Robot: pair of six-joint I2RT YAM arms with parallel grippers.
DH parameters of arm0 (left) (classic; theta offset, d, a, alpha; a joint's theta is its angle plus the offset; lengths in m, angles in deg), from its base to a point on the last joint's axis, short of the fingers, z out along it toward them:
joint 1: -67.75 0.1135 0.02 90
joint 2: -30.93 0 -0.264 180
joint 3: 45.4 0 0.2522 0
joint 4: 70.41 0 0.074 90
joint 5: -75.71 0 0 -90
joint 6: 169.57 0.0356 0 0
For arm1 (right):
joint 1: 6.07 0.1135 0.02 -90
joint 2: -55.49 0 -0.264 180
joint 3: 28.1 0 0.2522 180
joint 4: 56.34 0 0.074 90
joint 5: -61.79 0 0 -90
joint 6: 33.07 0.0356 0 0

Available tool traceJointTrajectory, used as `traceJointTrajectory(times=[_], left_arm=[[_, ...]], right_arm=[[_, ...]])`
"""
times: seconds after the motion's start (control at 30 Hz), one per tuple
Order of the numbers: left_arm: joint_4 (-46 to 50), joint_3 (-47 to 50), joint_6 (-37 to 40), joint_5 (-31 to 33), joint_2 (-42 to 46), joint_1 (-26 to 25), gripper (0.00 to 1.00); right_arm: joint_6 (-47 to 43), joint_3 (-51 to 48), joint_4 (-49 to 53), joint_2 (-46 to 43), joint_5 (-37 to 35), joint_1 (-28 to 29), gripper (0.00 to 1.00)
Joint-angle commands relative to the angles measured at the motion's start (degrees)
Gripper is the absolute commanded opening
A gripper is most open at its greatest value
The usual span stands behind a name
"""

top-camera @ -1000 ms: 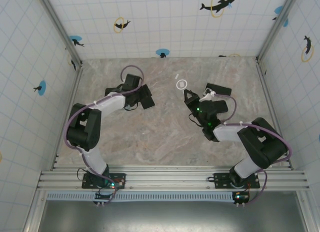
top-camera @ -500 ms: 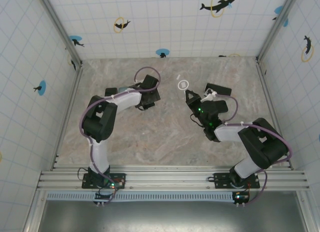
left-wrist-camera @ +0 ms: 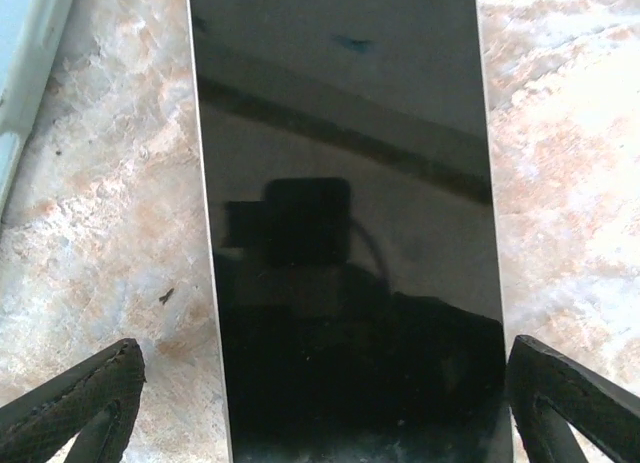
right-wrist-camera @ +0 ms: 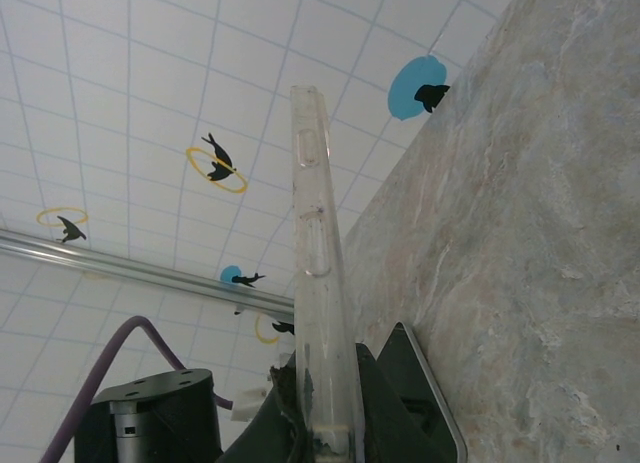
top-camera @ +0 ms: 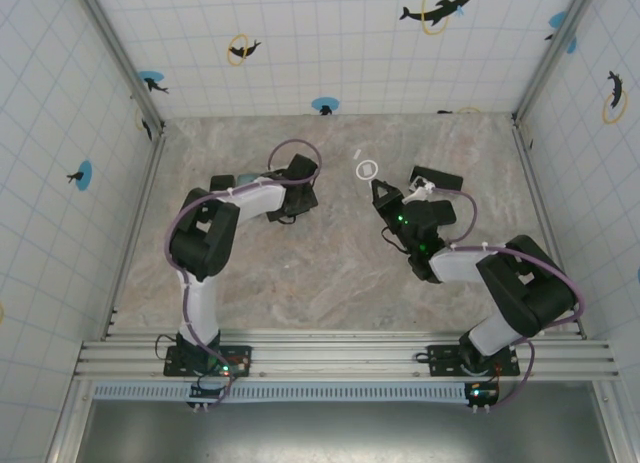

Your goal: Take the phone out of the phone case

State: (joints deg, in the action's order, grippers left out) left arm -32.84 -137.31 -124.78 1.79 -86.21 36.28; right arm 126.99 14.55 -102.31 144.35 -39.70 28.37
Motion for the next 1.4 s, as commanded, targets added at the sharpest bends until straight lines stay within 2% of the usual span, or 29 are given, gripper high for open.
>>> traceJointTrajectory(times=[0.0,0.27,0.47,0.7,0.87,1.0,1.13,1.37], left_arm=[[4.16,-2.38,0.12,2.50,-2.77,-0.47,0.93],[8.16,-6.38,1.27,4.31,-6.16,-1.39,0.93],[9.41,-5.72,1.87,5.33,-6.00,-1.40,0.84],[7.73,-2.76,10.93,1.77,-4.37,-1.07,0.70],[5.99,1.25,19.61,-2.26,-2.13,1.43,0.62],[3.77,4.28,27.22,-5.23,-0.09,3.59,0.61],[2.42,5.26,31.63,-7.85,0.42,5.68,0.61],[1.47,2.37,32.72,-9.14,-1.22,6.22,0.61]], right_arm=[[0.50,-1.09,-2.87,0.11,-0.03,-0.42,0.00],[1.03,-1.40,-3.53,0.37,0.38,-0.60,0.00],[1.20,-1.61,-3.99,0.27,0.68,-0.86,0.00],[1.82,-1.94,-4.70,0.26,1.08,-1.09,0.00],[1.68,-2.11,-4.61,-0.13,1.27,-1.13,0.00],[1.48,-1.96,-4.26,-0.10,1.39,-0.98,0.00],[1.31,-1.54,-4.18,0.09,1.57,-0.69,0.00],[0.56,-0.95,-3.45,0.31,1.80,0.17,0.00]])
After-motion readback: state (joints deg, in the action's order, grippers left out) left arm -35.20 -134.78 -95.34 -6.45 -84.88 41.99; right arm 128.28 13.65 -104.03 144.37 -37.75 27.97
